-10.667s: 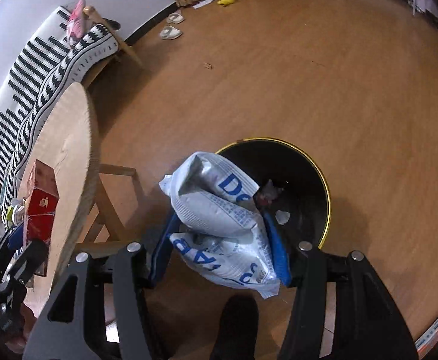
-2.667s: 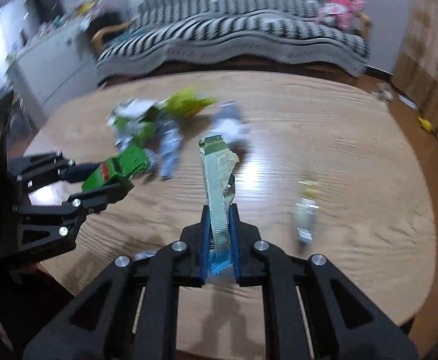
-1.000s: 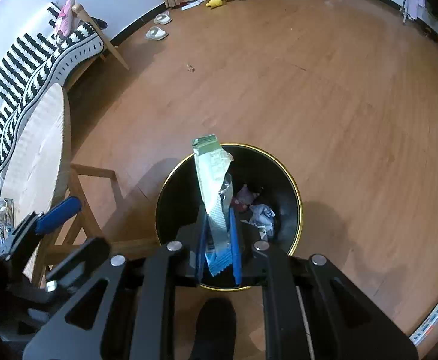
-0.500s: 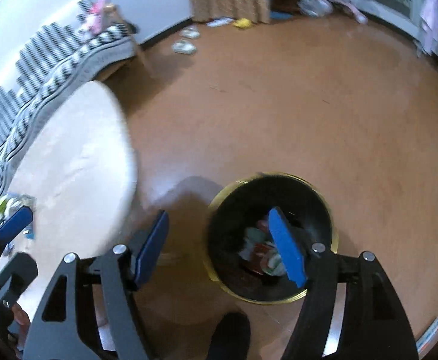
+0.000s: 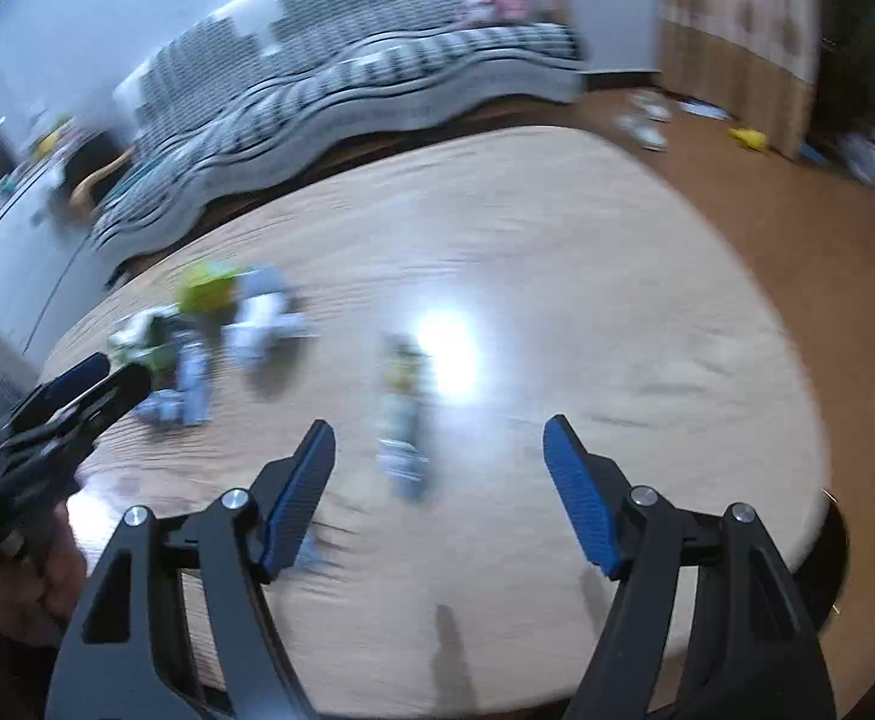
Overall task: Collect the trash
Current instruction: 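Grasp a crumpled foil ball with the left tool while the right grasps crumpled blue-white paper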
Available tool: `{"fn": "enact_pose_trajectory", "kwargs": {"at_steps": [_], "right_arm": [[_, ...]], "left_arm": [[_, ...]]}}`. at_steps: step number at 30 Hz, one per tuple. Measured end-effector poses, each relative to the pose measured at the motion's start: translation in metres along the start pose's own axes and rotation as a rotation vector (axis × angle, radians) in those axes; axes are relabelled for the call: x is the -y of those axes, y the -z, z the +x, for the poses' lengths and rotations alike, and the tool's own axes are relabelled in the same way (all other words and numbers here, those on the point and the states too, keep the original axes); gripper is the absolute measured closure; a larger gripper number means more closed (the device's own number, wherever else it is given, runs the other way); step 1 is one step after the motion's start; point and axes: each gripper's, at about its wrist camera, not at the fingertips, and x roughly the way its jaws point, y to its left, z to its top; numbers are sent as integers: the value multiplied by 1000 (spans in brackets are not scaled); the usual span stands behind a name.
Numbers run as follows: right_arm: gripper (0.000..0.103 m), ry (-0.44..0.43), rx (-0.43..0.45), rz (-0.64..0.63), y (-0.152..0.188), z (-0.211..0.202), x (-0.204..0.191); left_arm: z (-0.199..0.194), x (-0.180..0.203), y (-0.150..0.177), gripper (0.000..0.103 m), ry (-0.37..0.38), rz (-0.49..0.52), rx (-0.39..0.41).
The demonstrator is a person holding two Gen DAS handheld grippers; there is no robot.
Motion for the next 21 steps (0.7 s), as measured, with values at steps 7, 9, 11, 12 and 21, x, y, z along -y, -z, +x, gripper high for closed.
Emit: {"fn": "enact_pose_trajectory", "kwargs": {"at_steps": [7, 9, 11, 12, 21], "right_arm": [[47, -130, -63, -146, -18, 61, -113], [52, -144, -77, -166, -20, 72, -130], [54, -155, -93, -183, -23, 85, -144], [54, -158, -99, -188, -25, 91, -149], [61, -178, -152, -225, -30, 136, -181]], "left_arm": [[17, -96, 13, 11, -89, -135, -86], [27, -103, 12, 19, -90, -144, -107], [37, -105, 14, 28, -83, -130, -133], [42, -107, 13, 34, -82, -118, -141], [46, -110, 22, 85, 18, -73, -170]]}}
